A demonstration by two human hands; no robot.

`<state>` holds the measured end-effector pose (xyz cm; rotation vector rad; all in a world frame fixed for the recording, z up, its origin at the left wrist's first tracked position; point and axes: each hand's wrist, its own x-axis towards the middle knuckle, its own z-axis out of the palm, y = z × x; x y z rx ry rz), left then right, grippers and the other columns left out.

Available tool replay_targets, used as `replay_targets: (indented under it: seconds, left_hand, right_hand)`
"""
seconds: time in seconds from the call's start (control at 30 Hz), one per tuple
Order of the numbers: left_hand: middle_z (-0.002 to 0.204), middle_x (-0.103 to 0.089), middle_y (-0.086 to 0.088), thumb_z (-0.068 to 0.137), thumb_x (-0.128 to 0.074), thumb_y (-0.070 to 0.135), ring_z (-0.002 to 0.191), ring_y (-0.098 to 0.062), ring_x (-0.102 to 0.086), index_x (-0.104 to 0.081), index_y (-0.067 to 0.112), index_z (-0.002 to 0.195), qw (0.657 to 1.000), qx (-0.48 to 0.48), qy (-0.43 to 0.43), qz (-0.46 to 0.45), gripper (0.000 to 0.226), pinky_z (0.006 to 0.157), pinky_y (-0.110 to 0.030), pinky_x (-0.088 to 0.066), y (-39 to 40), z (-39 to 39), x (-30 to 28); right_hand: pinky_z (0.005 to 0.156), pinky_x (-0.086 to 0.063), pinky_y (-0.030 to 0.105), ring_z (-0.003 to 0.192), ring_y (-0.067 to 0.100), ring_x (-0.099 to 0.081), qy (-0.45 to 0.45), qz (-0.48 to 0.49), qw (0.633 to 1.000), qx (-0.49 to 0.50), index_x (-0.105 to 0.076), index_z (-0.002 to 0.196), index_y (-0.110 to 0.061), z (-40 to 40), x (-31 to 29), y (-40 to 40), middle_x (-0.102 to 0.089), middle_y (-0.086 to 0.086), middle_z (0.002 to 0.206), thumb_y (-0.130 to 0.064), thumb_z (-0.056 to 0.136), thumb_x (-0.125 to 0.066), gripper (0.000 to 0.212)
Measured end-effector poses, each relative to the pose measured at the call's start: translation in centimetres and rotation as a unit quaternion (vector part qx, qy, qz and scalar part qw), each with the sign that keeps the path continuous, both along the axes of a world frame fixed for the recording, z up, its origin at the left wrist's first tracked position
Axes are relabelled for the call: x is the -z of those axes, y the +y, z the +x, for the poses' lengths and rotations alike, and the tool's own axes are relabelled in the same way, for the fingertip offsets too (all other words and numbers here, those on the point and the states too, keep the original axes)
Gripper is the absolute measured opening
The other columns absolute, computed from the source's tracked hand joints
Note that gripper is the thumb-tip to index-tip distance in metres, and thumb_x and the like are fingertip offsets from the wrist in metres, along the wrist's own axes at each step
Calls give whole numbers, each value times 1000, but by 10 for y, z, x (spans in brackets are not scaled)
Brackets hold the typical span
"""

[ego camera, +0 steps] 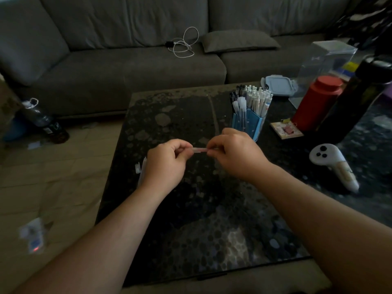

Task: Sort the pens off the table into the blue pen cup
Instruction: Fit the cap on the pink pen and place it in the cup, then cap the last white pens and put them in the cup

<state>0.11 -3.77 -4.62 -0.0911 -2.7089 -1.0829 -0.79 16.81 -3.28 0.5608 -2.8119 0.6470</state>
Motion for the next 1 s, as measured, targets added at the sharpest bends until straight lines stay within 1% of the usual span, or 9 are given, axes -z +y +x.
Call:
replay_targets:
  seconds: [0.1,0.23,0.33,0.43,0.5,0.57,0.63,0.8,1.0]
  left_hand:
    - [87,-66,26,99,-72,37,87,9,-63,-78,36,111,999,32,-13,20,13,69,1,-40,6,5,2]
    - [98,-66,27,102,-66,43,83,21,-53,-68,36,136,998,31,-9,48,35,72,1,-37,6,5,2]
    - [97,-63,25,103,-64,44,83,15,-53,-68,38,134,996,72,-46,-18,32,79,-6,-42,9,8,-3]
    - [110,-68,20,102,-66,41,87,6,-59,-72,42,126,963,200,-124,-130,25,91,-24,-53,23,20,-4]
    - [119,-68,16,103,-65,40,96,1,-62,-72,41,128,932,274,-151,-182,26,95,-28,-54,36,28,-3]
    - [121,-68,17,103,-65,40,101,-1,-63,-72,40,129,930,281,-154,-182,27,95,-27,-54,42,29,-1]
    - [120,-70,17,103,-66,39,99,0,-64,-73,41,126,947,240,-148,-152,25,93,-26,-54,41,24,0]
    - [117,-69,18,104,-65,35,94,4,-57,-73,40,126,977,134,-141,-85,24,80,-18,-44,21,7,7]
    - [108,-65,24,104,-64,36,87,11,-54,-73,43,123,979,126,-145,-72,22,69,-10,-38,12,2,12]
  right_hand:
    - [85,-56,44,94,9,-53,3,54,998,-22,-72,114,-39,6,1,-5,-57,-17,96,-44,101,-65,16]
    - [88,-55,42,92,9,-53,15,43,999,-2,-72,108,-35,6,-12,-2,-60,-15,93,-42,102,-64,13]
    - [77,-54,28,86,3,-60,57,-112,984,128,-69,108,-32,-4,-48,25,-61,-13,96,-37,104,-64,9]
    - [83,-61,31,85,-1,-66,141,-331,892,273,-72,110,-28,-17,-75,58,-68,-14,95,-33,103,-66,10]
    - [85,-63,36,86,2,-71,144,-378,868,288,-72,104,-30,-19,-74,61,-72,-11,96,-32,103,-67,6]
    - [84,-63,34,87,3,-73,106,-367,881,279,-72,102,-30,-19,-62,56,-74,-8,96,-29,104,-66,6]
    - [82,-61,31,86,5,-72,76,-334,899,273,-73,102,-27,-21,-50,53,-73,-9,94,-27,105,-65,8]
    - [74,-46,31,88,16,-64,51,-156,948,272,-72,94,-25,-30,-25,57,-67,-3,95,-26,105,-65,13]
    - [78,-58,39,99,22,-68,-44,-137,945,292,-73,130,-28,-34,-15,58,-74,2,116,-38,107,-60,28]
